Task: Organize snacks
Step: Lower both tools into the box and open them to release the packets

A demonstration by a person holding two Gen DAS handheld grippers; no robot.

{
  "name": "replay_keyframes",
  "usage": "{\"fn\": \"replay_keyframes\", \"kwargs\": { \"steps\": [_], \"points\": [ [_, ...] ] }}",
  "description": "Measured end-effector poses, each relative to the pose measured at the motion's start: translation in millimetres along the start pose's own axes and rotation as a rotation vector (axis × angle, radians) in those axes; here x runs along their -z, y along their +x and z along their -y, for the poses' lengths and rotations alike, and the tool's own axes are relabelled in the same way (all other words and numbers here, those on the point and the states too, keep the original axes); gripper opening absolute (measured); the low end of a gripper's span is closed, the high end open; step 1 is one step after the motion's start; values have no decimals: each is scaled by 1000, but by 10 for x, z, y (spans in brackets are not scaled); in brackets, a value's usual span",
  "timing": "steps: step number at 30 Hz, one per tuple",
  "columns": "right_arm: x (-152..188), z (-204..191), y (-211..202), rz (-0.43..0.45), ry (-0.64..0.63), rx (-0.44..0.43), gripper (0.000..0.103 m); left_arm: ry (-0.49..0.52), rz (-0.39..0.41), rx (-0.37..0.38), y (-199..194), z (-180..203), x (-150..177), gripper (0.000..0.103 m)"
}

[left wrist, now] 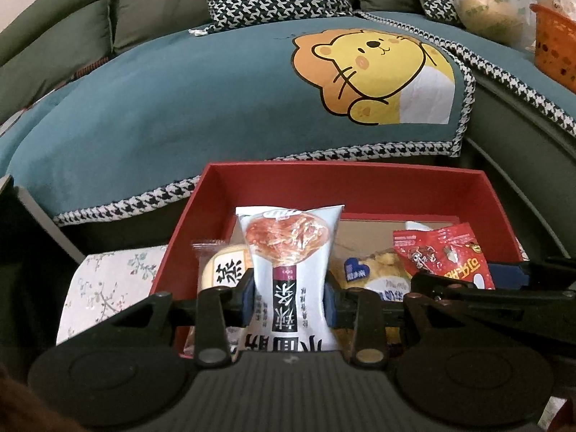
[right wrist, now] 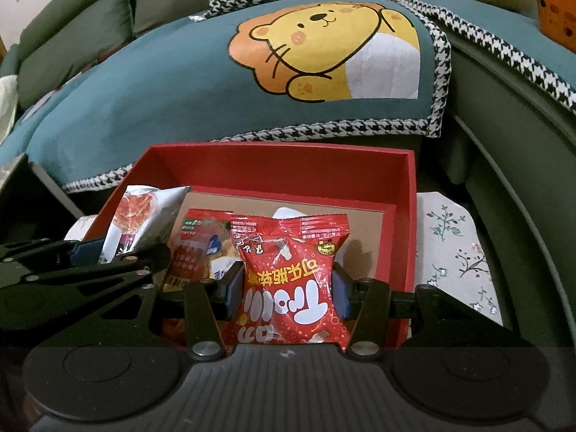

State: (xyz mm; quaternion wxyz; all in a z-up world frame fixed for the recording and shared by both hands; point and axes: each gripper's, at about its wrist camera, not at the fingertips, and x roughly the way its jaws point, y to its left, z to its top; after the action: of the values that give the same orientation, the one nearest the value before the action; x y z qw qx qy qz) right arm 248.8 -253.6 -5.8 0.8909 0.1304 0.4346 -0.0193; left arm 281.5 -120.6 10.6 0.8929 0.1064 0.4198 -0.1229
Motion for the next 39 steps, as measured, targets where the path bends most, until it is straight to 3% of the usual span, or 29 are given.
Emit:
{"fn": "replay_keyframes", "kwargs": {
  "steps": [7, 15, 23, 29, 39],
  "points": [
    [-14, 76, 89, 14, 16, 4, 59, 12, 2, -17, 99, 50, -42, 69],
    [-8, 69, 116, 26, -32, 75, 62, 22, -1, -38, 115, 86, -45, 76],
    [-42, 80, 45, 49, -30, 70, 76, -25, -18, -44, 75, -15, -100, 80],
    [-72, 102, -97, 72, -15, 58, 79, -19, 11, -61, -100, -12, -149, 89],
    [-94, 52, -547, 126, -21, 49, 81, -32, 55, -48, -567, -39, -215, 91]
  ]
}}
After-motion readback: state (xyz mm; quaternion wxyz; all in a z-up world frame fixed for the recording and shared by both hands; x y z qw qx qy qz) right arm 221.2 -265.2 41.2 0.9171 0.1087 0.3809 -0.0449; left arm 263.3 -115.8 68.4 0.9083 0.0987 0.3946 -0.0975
